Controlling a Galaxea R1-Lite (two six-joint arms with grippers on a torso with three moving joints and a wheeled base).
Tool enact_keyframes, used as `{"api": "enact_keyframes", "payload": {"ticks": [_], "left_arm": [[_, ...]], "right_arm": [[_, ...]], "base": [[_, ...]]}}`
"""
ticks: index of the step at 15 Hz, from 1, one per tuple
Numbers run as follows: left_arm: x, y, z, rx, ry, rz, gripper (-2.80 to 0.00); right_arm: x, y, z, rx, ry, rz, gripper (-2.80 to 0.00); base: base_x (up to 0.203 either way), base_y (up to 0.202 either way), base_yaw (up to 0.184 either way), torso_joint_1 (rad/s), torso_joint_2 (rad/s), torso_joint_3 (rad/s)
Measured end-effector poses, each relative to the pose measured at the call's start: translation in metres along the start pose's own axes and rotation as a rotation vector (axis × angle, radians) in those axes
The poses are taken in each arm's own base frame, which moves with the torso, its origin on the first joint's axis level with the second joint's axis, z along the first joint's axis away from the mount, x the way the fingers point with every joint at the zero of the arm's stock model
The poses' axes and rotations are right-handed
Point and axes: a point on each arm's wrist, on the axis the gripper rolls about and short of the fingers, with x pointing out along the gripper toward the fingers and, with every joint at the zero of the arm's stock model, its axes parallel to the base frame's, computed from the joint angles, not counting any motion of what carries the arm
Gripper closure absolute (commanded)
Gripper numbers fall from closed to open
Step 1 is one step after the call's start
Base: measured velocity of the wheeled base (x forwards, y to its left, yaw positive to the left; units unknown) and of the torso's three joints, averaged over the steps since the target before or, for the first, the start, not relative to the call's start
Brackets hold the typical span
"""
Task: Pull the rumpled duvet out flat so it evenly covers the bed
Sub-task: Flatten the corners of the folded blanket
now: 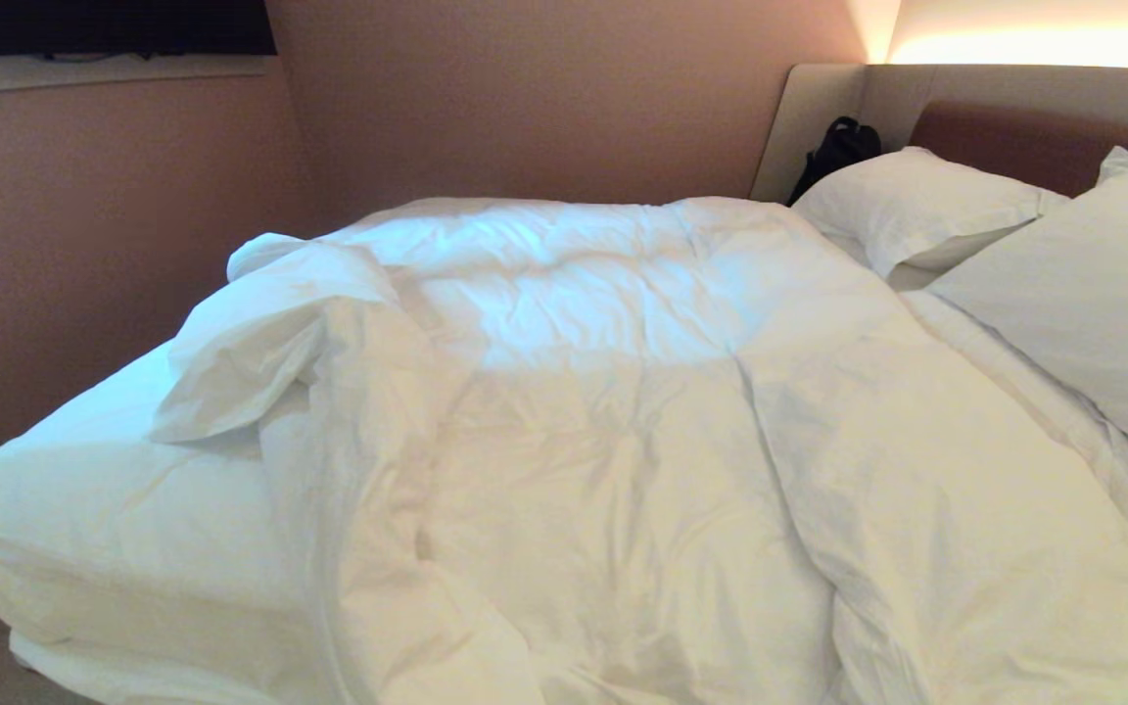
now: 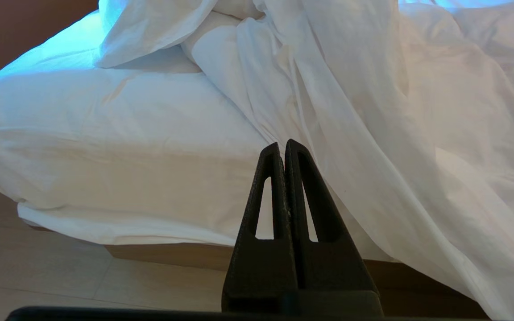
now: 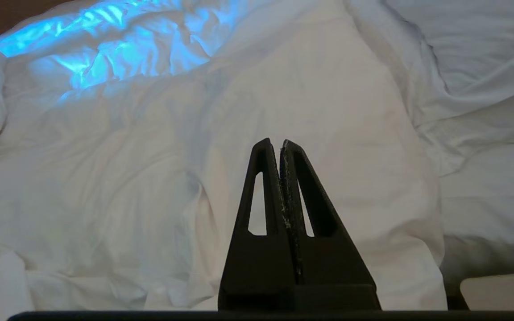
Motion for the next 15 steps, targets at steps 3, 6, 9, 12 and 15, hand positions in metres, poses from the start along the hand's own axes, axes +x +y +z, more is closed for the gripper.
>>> {"api": "enact_keyframes", "payload": {"ticks": [3,6,9,12,15], "left_arm": [[0.0,0.0,0.0,0.0,-0.001,0.0,0.0],[0.0,0.0,0.0,0.0,-0.001,-0.001,0.0],[0.0,0.0,0.0,0.0,-0.001,-0.001,0.0],[0.0,0.0,0.0,0.0,0.0,0.0,0.0],[0.0,0.0,0.0,0.0,0.0,0.0,0.0]], "right_arm": [[-0.002,0.001,0.006,-0.005,-0.014,0.031,0.0],[-0.001,0.0,0.004,-0.009,0.003,0.073,0.0],[0.001,-0.002,-0.005,-0.021,0.026,0.071,0.0],[-0.001,-0.002,-0.001,-0.02,0.017,0.098,0.0],[-0.004,-0.003,0.002,0.008,0.006,0.162,0.0]], "base": [[0.0,0.0,0.0,0.0,0.0,0.0],[0.0,0.0,0.0,0.0,0.0,0.0],[0.0,0.0,0.0,0.0,0.0,0.0],[0.0,0.0,0.0,0.0,0.0,0.0],[0.0,0.0,0.0,0.0,0.0,0.0]]}}
